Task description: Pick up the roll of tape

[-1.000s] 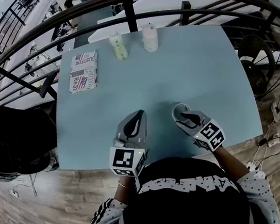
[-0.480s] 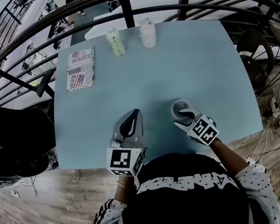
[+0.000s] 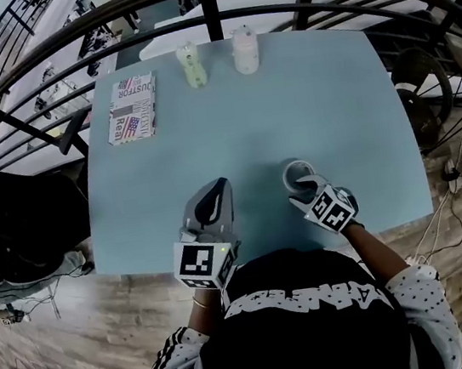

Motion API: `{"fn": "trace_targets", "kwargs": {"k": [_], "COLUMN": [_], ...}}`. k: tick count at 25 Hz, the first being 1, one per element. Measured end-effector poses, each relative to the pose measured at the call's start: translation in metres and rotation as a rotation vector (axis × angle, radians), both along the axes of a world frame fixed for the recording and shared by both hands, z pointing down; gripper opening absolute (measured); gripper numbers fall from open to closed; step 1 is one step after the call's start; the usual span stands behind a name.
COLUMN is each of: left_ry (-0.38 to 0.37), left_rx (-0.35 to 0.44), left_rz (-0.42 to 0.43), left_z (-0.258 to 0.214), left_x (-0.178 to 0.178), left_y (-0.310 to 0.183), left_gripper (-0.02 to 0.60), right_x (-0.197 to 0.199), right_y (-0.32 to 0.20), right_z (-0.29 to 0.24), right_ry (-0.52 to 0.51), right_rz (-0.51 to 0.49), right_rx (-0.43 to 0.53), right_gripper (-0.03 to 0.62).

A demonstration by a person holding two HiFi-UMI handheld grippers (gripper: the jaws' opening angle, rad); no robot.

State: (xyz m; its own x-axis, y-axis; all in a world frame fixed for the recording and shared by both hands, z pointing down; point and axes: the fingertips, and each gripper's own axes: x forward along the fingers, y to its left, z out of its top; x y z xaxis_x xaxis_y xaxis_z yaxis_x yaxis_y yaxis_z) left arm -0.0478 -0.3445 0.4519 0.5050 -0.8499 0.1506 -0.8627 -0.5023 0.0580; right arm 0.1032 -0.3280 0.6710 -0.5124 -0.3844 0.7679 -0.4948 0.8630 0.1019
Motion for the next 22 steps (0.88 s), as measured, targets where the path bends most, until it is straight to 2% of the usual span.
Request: {"fn": "trace_targets", "kwargs": {"k": [5, 10, 16, 22], "left_ry": [0.004, 0.006, 0.005, 0.0], "left_rx": [0.004, 0.004, 0.013, -0.029], "left_rz": [-0.006, -0.011, -0.028, -0.033], "left_z": [-0.002, -0.003, -0.007, -0.003], "left_x": [-0.003, -0.006, -0.014, -0.019], "left_y": [0.004, 0.007, 0.013, 0.017], "left_gripper": [0.0, 0.0, 0.0, 0.0], "right_x": [-0.004, -0.003, -0.003, -0.005], "right_y": [0.0, -0.002, 0.001, 0.005], "right_z": [0.006, 0.009, 0.008, 0.003], "right_ry": [0.009, 0.086, 0.086, 0.08], "right_rz": [0.01, -0.001, -0.007, -0.009], "right_rx": [-0.018, 0.013, 0.026, 0.036], "right_gripper": [0.145, 0.068, 0.054, 0.051]}}
